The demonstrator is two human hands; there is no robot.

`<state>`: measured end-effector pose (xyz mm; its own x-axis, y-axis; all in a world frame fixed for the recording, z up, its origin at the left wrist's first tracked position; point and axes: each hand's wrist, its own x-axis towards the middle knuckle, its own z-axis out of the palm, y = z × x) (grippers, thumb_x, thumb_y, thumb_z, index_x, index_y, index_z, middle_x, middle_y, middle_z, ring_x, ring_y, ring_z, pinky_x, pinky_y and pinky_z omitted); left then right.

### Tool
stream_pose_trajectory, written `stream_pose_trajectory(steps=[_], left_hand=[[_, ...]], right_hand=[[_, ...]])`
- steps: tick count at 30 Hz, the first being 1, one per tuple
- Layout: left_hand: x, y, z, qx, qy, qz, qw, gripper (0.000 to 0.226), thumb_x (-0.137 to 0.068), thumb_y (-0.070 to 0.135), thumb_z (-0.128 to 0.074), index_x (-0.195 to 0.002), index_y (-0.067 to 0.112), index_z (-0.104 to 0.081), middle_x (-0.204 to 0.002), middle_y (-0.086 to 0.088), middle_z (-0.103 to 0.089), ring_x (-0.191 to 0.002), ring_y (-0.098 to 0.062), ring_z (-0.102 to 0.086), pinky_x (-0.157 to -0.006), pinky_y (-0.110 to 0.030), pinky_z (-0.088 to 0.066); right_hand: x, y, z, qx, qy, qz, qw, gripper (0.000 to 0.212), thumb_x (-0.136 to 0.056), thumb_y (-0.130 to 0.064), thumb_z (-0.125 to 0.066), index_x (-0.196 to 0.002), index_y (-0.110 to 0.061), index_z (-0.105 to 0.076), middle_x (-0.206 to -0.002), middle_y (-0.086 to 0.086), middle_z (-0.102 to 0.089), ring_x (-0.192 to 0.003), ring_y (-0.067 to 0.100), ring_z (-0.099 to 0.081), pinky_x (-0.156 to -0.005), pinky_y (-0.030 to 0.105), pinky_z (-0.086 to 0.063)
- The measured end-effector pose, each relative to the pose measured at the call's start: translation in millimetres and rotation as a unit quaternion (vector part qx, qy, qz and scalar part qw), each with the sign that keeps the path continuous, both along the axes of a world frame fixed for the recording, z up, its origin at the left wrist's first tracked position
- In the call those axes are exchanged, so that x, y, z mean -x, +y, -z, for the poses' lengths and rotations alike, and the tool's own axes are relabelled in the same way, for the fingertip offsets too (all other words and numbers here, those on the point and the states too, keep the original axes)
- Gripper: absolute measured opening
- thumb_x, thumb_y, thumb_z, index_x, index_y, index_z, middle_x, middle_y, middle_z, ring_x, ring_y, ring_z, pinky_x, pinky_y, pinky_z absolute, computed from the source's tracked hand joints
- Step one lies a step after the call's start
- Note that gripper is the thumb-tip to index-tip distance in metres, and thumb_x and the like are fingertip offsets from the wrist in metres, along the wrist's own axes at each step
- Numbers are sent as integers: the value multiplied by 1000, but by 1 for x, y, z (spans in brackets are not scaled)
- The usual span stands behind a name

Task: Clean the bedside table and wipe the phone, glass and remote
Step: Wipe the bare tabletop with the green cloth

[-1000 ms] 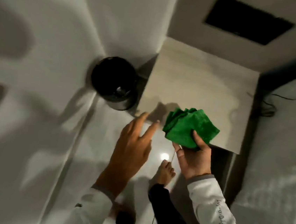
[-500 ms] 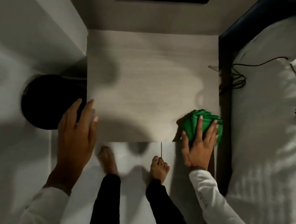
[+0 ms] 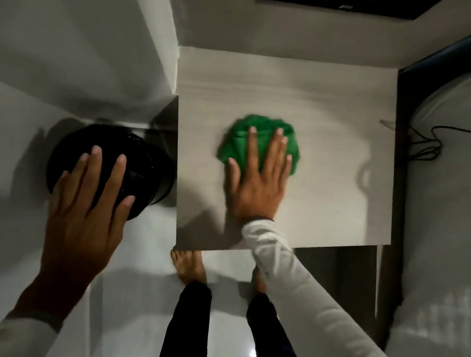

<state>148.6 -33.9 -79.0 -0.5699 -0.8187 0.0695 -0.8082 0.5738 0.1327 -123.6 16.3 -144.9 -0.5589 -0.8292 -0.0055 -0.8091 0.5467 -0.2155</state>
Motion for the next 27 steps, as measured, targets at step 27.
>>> stream_pose_trajectory(steps=[27], left_hand=[[40, -46, 3, -43, 40, 2, 998, 54, -110, 34, -31, -153, 3, -38, -160, -27, -35, -147, -44, -37, -119, -59, -32]], right_hand=[[34, 70, -9, -44, -38, -116, 992, 65, -101, -46, -38, -160, -21, -26, -169, 19, -15, -158, 34, -13, -127, 53, -16]])
